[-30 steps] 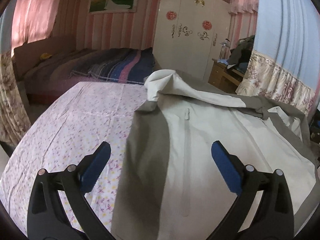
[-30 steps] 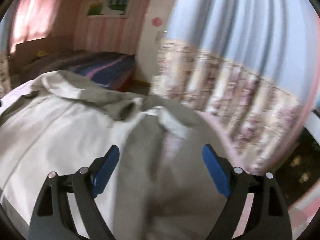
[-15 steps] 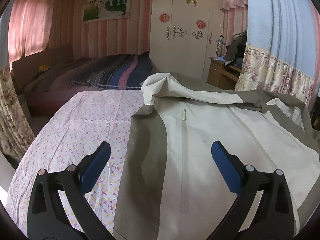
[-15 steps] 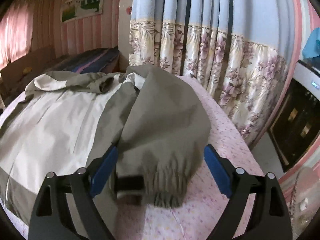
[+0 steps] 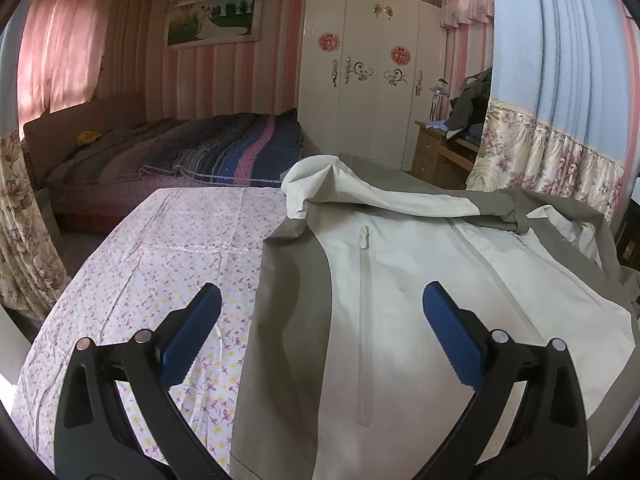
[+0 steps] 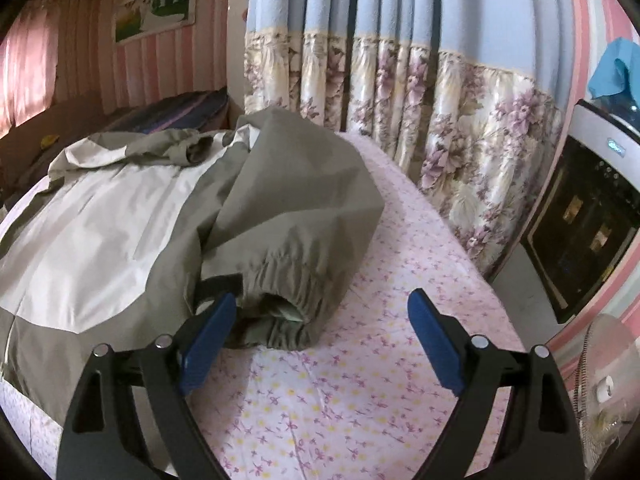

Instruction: Fold large clothes

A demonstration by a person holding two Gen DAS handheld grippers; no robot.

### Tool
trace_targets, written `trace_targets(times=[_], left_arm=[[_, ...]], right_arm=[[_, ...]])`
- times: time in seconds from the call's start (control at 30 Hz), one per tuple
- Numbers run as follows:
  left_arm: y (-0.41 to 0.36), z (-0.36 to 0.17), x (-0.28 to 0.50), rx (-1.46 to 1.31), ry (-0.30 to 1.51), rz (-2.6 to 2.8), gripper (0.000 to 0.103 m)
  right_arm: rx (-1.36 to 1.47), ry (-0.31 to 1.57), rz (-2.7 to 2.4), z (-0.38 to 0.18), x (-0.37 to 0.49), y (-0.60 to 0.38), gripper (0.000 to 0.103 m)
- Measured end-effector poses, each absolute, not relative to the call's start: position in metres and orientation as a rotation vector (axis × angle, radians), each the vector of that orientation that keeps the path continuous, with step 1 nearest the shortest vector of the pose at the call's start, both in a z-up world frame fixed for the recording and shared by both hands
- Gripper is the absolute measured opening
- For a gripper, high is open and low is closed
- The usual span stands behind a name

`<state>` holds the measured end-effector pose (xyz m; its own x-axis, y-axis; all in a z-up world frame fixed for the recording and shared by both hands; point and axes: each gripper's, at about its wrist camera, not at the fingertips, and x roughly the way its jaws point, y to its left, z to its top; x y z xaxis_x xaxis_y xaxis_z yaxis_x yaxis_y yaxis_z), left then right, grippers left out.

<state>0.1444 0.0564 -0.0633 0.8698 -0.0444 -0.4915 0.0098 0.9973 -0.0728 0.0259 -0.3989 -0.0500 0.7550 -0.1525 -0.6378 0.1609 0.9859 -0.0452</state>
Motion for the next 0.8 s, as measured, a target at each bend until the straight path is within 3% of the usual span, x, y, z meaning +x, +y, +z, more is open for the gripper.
trace_targets(times=[0.03,0.1,0.23,0.4,0.8], left_arm=[[0.056,-0.063,0.144,-0.068,0.515,-0.028,0.100],[0.057,-0.064,0.144,-0.071,0.516,-0.029,0.100],[0.058,-0.064,0.144,-0.079,0.519,-0.030,0.100],[0.060,-0.062,0.143,-0.088,0.513,-0.028,0.100],[0.069,-0.056,0.140,-0.116,0.499,-0.019,0.100]], right_arm=[[0.023,0.707,-0.169,-0.053,0.029,-0.400,0.067],[0.064,0.727,-0.153,-0.060,0.034,-0.402,0.037],[0.048,0.721,-0.171,-0.060,0.038,-0.399,0.014],[0.126,0.596,-0.144,-0.019,0.034,-0.398,0.010],[0.034,0.551,0.057,0.031,0.110,-0.307,0.010]])
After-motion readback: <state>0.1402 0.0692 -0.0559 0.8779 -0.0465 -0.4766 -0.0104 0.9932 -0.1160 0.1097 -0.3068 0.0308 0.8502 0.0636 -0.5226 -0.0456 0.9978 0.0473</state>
